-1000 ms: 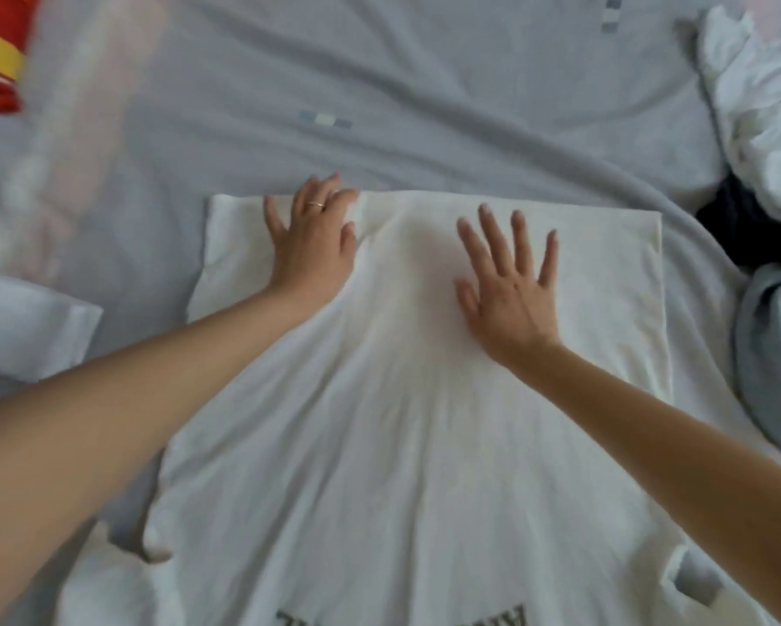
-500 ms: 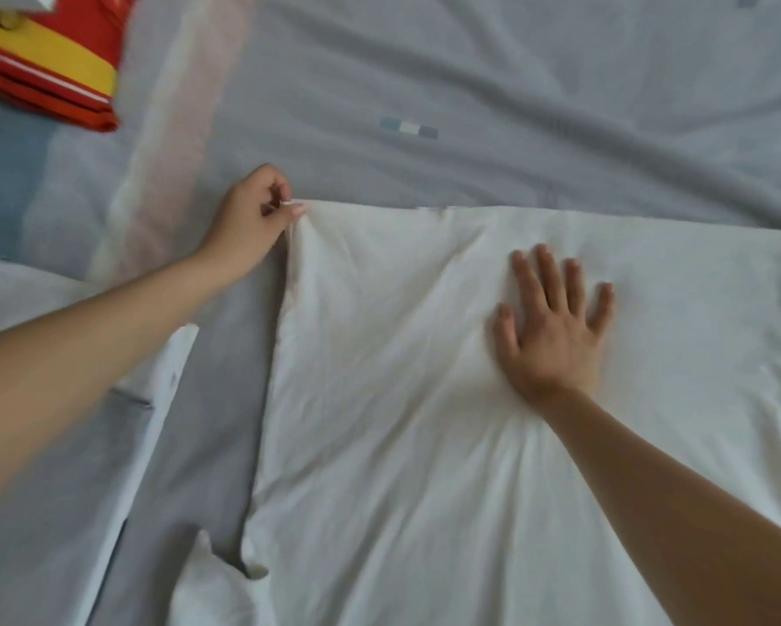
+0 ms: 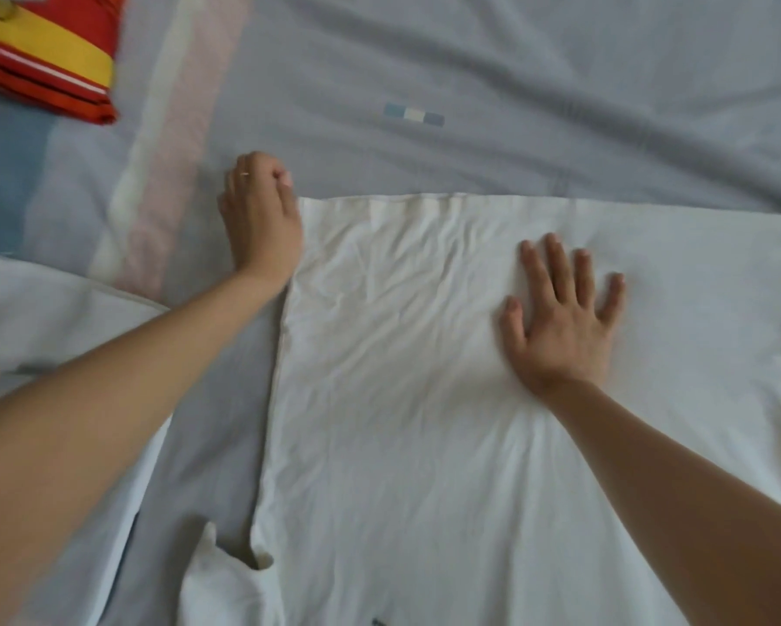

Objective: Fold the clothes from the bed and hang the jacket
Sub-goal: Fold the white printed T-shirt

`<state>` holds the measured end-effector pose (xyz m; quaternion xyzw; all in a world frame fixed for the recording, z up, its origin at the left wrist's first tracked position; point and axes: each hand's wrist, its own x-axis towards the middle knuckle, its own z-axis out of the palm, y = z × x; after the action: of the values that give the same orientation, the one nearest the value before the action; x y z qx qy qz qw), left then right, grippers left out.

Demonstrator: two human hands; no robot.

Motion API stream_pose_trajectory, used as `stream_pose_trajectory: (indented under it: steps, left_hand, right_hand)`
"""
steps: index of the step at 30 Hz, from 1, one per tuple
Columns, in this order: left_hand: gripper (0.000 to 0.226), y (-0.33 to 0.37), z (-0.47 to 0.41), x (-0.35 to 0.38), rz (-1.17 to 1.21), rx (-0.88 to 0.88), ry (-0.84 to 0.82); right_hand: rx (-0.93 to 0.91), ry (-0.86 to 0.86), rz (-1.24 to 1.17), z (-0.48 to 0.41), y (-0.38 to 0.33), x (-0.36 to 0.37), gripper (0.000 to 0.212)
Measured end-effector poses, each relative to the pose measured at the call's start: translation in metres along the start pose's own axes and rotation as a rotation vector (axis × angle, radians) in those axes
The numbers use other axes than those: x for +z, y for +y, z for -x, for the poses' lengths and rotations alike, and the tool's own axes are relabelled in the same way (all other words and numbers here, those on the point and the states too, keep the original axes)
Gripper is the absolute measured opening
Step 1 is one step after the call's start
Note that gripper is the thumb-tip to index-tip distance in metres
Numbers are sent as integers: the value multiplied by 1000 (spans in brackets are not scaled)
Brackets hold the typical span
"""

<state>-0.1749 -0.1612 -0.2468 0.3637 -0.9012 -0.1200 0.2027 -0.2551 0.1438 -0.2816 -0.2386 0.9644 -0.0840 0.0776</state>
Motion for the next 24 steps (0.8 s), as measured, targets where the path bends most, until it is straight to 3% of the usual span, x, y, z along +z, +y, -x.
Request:
stream_pose_trajectory:
  steps: [2, 4, 6, 8, 11, 14, 17, 19, 21, 24]
  left_hand:
    - [23, 36, 33, -18, 113, 412, -38]
    - [36, 51, 75, -23, 57, 858, -293]
    - [53, 44, 103, -10, -144, 1085, -523]
    - [64, 25, 95, 8, -302, 1087, -598]
    - [72, 4, 35, 28, -447, 748, -594]
    - [65, 0, -13, 35, -461, 381, -630]
    - [61, 9, -14, 35, -435, 299, -594]
    - [60, 16, -3, 28, -381, 396, -447]
    - [60, 28, 15, 18, -252, 684, -335]
    - [59, 39, 68, 13, -146, 1241, -517]
  right_hand:
    - [2, 0, 7, 0, 1, -1, 65]
    - [-3, 1, 6, 0, 1, -1, 65]
    - [-5, 5, 6, -1, 1, -1, 65]
    - [-8, 2, 13, -1, 1, -1, 66]
    - [-15, 3, 19, -2, 2, 2, 65]
    - [-14, 1, 19, -2, 3, 1, 65]
    - [-11, -4, 20, -1, 3, 1, 65]
    - [-13, 2, 12, 0, 3, 1, 65]
    - [-13, 4, 10, -1, 3, 0, 65]
    - [-15, -6, 6, -1, 2, 2, 65]
